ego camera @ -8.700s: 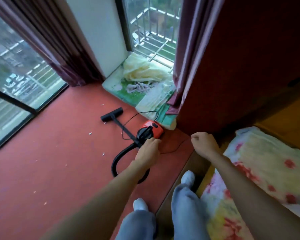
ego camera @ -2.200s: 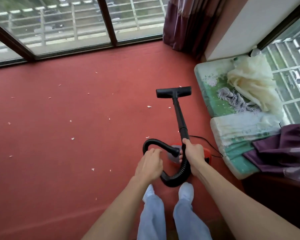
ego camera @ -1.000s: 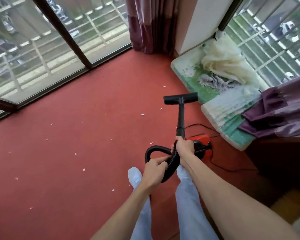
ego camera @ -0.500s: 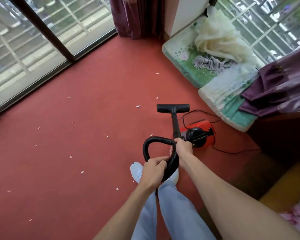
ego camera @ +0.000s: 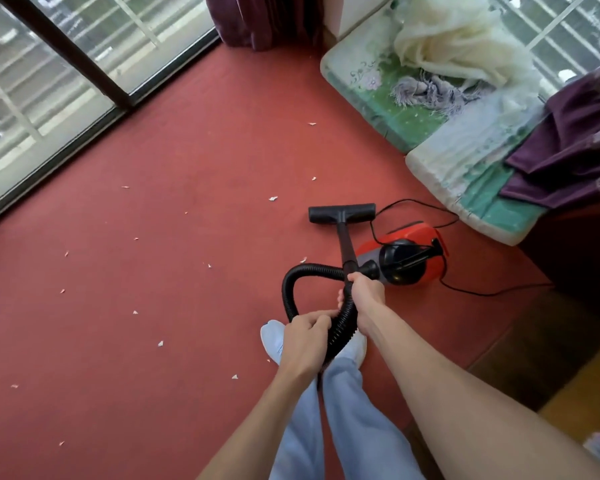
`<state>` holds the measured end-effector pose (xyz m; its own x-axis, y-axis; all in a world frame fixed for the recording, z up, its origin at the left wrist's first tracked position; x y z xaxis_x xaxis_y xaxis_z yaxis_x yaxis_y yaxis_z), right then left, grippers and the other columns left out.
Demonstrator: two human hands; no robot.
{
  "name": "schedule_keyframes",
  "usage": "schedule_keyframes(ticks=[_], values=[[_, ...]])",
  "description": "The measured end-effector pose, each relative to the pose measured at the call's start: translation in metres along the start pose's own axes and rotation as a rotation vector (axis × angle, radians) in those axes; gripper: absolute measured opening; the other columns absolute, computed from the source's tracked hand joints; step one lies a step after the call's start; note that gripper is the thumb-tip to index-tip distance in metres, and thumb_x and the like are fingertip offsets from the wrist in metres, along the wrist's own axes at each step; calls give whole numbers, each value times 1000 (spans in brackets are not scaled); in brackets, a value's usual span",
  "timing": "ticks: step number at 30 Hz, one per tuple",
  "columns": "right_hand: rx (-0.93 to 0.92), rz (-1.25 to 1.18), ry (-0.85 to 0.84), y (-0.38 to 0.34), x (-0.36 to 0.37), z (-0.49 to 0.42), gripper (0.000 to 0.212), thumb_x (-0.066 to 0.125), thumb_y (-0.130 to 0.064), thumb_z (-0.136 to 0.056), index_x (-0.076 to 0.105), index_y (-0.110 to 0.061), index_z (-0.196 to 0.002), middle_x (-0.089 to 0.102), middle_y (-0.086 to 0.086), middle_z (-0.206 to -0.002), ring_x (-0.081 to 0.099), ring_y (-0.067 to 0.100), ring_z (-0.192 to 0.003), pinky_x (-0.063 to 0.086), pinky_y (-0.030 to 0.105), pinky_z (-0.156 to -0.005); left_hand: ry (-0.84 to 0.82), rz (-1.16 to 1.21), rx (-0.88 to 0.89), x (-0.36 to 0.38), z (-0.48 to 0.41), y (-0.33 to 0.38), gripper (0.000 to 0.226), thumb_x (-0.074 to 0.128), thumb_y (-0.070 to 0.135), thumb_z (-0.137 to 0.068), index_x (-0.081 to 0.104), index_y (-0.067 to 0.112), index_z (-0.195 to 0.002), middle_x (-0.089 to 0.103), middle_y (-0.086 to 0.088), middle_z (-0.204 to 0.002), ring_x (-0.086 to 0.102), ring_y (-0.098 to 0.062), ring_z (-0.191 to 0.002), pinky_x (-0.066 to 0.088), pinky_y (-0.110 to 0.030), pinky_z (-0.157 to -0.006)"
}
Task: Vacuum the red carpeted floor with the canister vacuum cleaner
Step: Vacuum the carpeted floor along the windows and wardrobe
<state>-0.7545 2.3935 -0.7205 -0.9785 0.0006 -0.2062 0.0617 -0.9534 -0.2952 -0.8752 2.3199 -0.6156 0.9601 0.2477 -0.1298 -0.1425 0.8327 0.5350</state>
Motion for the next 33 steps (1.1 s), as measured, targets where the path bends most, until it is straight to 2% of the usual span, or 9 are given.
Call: schedule_keyframes(ticks=[2,5,8,13,18,22,26,29,33], values=[[7,-7,-10,4,2,-3,15,51,-10,-94,54,4,-96,50,13,-55,44,20,-38,38,26,-41,23,48,-25,-2,-8,-8,37,46,9,-89,81,21,-86,76,-8,-86,68,-19,-76,55,-30,-71],[8,-9,-28,13,5,-3,14,51,-9,-94,53,3,-87,50,14,-56,44,20,-39,38,26,-41,34,102,-58,-5,-13,-16,32,49,8,-91,79,8,-80,73,-21,-87,65,-19,-70,51,-20,-56],[10,-23,-10,25,4,-1,15,52,-9,-94,53,3,-86,50,15,-56,43,20,-40,38,26,-41,79,94,-79,-11,-14,-25,29,51,8,-90,77,2,-77,74,-16,-77,68,-16,-64,51,-16,-50],[31,-66,22,34,-8,-3,16,52,-7,-94,52,4,-83,50,16,-56,43,20,-37,39,25,-40,37,20,-28,-3,-13,-21,29,53,14,-91,81,16,-82,77,0,-79,73,-19,-80,58,-26,-68],[24,-59,46,31,-19,-17,17,53,-10,-93,54,5,-86,52,14,-56,45,21,-40,44,32,-47,-1,-53,3,12,-23,-20,37,54,36,-84,76,6,-79,73,-18,-83,69,-37,-86,55,-52,-83],[-12,-16,45,22,-19,-27,15,53,-11,-94,53,3,-90,53,14,-58,46,20,-40,42,28,-44,-9,-83,36,20,-33,-20,55,45,48,-79,69,-1,-81,70,-23,-87,66,-31,-73,54,-53,-83],[-61,36,39,10,-15,-41,16,53,-13,-93,55,1,-86,54,12,-56,47,21,-42,42,30,-49,36,-76,61,22,-46,-17,30,42,42,-86,56,20,-72,65,-6,-76,63,-30,-79,52,-53,-88],[-88,75,46,6,-13,-55,18,54,-16,-91,57,1,-85,56,11,-54,50,22,-42,46,34,-55,4,-31,13,31,-58,-25,52,44,56,-85,63,7,-77,68,-14,-78,61,-26,-71,53,-47,-80],[-138,149,46,-7,-4,-66,20,53,-16,-91,56,-1,-79,57,11,-55,52,23,-44,46,33,-53,18,-38,11,36,-68,-31,51,44,49,-93,57,7,-66,58,-4,-63,50,-19,-59,45,-40,-66]])
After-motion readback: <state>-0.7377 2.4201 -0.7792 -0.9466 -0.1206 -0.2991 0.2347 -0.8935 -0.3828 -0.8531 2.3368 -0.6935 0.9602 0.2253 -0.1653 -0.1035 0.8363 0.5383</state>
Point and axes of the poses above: each hand's wrist, its own z-axis away from the middle knuckle, its own x-axis out of the palm, y = z × x, the point moved 10 cm from there along -z, towards the middle knuckle
